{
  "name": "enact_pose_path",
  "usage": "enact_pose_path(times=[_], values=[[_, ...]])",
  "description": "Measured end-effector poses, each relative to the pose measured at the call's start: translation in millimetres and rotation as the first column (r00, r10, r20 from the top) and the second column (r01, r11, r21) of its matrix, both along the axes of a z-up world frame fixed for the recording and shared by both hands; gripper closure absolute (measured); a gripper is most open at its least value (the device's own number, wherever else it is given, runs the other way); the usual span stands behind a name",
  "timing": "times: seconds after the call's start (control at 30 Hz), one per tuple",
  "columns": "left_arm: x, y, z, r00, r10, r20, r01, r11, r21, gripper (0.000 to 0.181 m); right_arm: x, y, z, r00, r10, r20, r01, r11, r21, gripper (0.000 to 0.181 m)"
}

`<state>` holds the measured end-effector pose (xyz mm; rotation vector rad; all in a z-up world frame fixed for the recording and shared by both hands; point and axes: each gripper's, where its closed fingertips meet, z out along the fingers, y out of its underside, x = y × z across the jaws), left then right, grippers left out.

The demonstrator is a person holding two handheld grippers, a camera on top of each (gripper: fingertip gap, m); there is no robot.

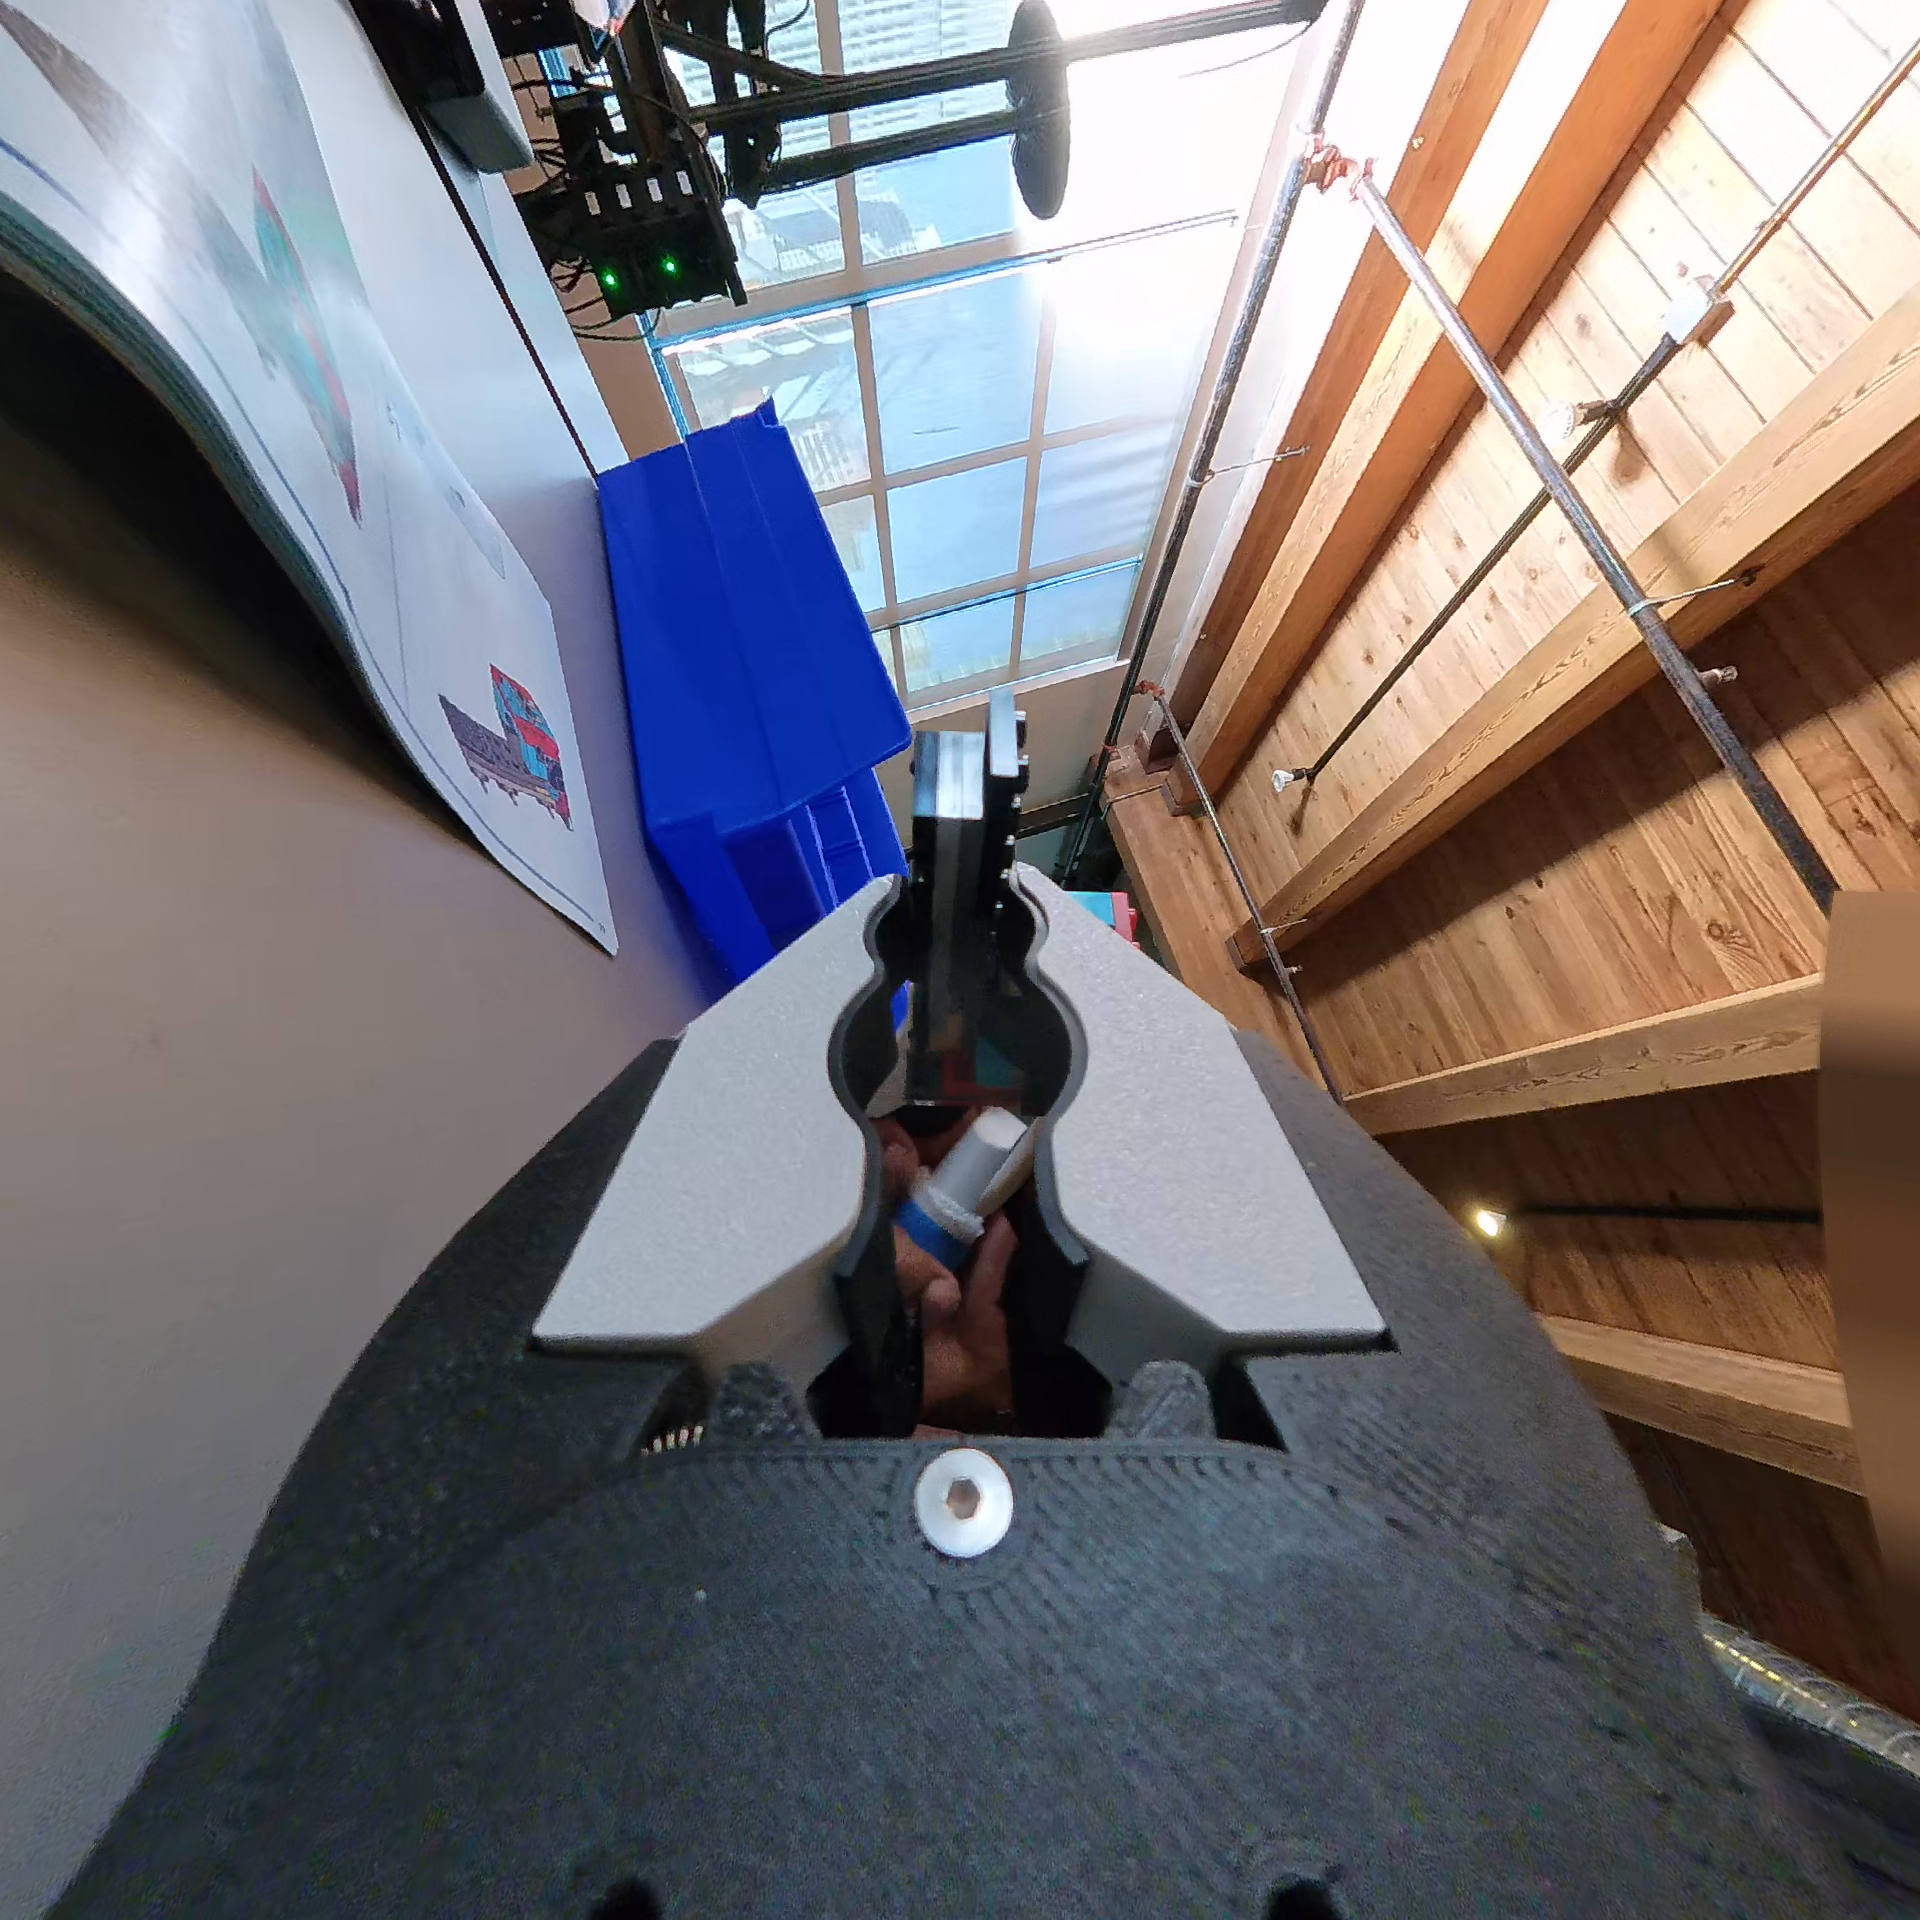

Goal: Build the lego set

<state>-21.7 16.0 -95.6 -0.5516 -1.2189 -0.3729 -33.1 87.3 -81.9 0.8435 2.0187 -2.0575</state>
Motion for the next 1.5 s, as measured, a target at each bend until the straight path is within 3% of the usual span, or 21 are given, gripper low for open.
enact_pose_path(times=[0.2, 0.6, 0.77, 0.87, 0.97, 1.07, 1.17, 1.33, 1.5], values=[[1, 0, 0, 1.0, -0.008, -0.001, 0.008, 1.0, 0.001, 0.166, -8, 20, -15, 1.0, -0.028, -0.011, 0.028, 0.998, 0.05, 0.138], [1, -3, 1, 1.0, -0.009, 0.001, 0.009, 1.0, 0.027, 0.165, -1, 14, -8, 1.0, 0.004, -0.016, -0.004, 1.0, 0.031, 0.139], [1, -5, 1, 1.0, -0.008, 0.0, 0.008, 1.0, 0.03, 0.166, 0, 31, 32, 0.987, 0.033, -0.16, -0.008, 0.988, 0.155, 0.141], [2, -4, 2, 1.0, -0.012, -0.003, 0.012, 0.999, 0.034, 0.166, -11, 51, 59, 0.965, 0.02, -0.262, 0.05, 0.965, 0.257, 0.141], [2, -5, 2, 1.0, -0.016, -0.004, 0.016, 0.999, 0.042, 0.166, -17, 72, 72, 0.955, -0.024, -0.296, 0.105, 0.96, 0.26, 0.141], [2, -7, 3, 1.0, -0.013, -0.004, 0.013, 0.999, 0.041, 0.166, -16, 93, 58, 0.965, -0.099, -0.243, 0.15, 0.968, 0.199, 0.141], [2, -8, 2, 1.0, -0.011, -0.002, 0.011, 0.999, 0.041, 0.166, -9, 112, 26, 0.975, -0.158, -0.157, 0.182, 0.971, 0.157, 0.141], [1, -5, 1, 1.0, -0.006, -0.009, 0.006, 1.0, 0.014, 0.165, 7, 131, -12, 0.982, -0.166, -0.09, 0.178, 0.973, 0.144, 0.142], [-4, 2, -1, 1.0, -0.006, -0.014, 0.005, 0.999, -0.049, 0.166, 12, 137, -15, 0.993, -0.115, -0.027, 0.117, 0.992, 0.057, 0.142]])
